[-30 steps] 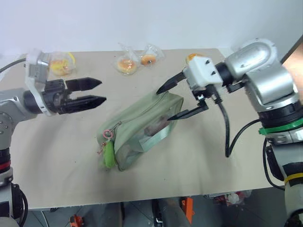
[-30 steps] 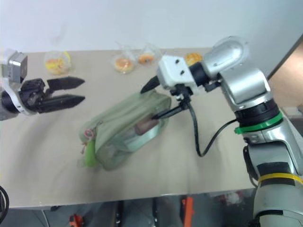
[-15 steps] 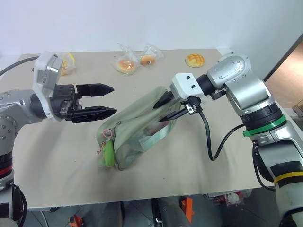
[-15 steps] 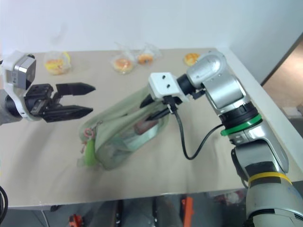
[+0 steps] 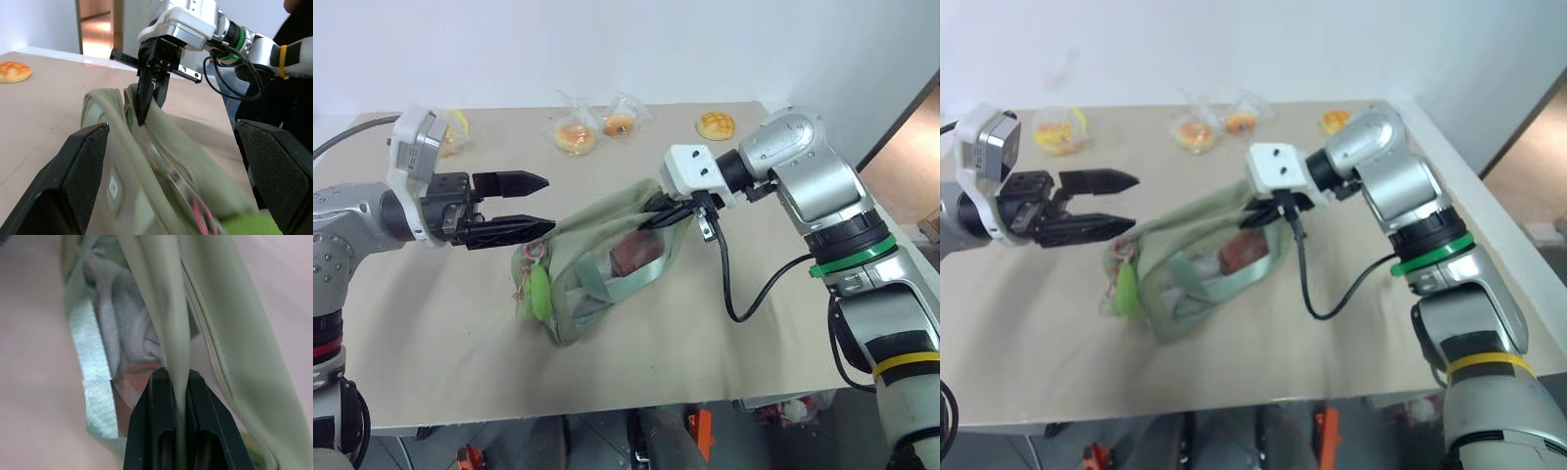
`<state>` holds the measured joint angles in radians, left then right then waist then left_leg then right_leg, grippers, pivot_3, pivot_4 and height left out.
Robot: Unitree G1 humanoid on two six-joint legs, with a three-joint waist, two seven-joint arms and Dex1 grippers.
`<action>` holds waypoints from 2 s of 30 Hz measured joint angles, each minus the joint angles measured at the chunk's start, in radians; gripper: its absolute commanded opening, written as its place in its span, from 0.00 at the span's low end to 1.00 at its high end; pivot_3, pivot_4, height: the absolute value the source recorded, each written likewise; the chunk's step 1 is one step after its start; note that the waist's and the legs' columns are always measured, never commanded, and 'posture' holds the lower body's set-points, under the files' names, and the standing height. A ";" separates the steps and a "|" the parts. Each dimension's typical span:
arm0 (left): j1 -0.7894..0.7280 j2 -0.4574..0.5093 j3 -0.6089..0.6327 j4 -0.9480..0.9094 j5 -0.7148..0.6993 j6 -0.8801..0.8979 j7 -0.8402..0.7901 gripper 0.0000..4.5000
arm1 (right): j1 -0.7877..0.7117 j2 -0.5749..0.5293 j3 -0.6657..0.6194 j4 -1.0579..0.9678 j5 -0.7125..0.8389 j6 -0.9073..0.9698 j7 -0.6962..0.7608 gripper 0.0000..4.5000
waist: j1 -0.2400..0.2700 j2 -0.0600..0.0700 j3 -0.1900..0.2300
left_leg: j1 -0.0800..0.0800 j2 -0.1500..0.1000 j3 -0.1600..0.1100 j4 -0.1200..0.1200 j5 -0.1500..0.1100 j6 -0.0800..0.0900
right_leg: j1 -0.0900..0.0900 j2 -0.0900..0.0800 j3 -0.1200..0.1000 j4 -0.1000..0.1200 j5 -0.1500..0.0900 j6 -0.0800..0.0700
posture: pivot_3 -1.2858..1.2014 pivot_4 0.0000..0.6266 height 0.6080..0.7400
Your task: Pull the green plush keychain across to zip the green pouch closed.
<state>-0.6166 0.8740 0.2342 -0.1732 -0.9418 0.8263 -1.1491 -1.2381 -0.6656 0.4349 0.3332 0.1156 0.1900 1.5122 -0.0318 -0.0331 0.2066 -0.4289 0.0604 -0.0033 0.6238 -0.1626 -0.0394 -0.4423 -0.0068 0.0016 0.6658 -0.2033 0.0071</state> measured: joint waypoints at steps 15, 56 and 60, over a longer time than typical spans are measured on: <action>0.048 -0.022 0.098 0.009 -0.050 0.008 0.086 0.97 | -0.112 -0.090 -0.046 0.023 -0.043 0.049 0.036 0.02 | 0.004 0.000 0.000 | 0.001 0.002 0.000 -0.004 0.000 0.000 | -0.002 0.003 0.000 0.000 -0.002 -0.001 | 0.52 0.24 1.00; 0.106 -0.025 0.148 0.005 -0.097 0.045 0.157 0.97 | -0.018 0.126 -0.111 0.076 -0.057 0.206 -0.158 0.29 | -0.002 0.000 0.000 | 0.001 0.003 0.000 -0.003 0.000 0.000 | -0.001 0.004 0.000 0.001 0.000 -0.002 | 0.52 0.24 1.00; 0.128 -0.019 0.160 0.004 -0.097 0.045 0.160 0.97 | 0.024 0.108 -0.116 0.015 -0.034 0.220 -0.133 0.61 | -0.002 0.000 0.000 | 0.001 0.003 0.000 -0.003 0.000 0.000 | -0.001 0.004 0.000 0.001 0.000 -0.002 | 0.52 0.24 1.00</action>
<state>-0.4882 0.8548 0.3945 -0.1687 -1.0387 0.8709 -0.9894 -1.2139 -0.5573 0.3191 0.3478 0.0814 0.4104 1.3797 -0.0340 -0.0332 0.2066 -0.4279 0.0637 -0.0034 0.6204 -0.1629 -0.0397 -0.4436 -0.0027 0.0018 0.6666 -0.2032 0.0048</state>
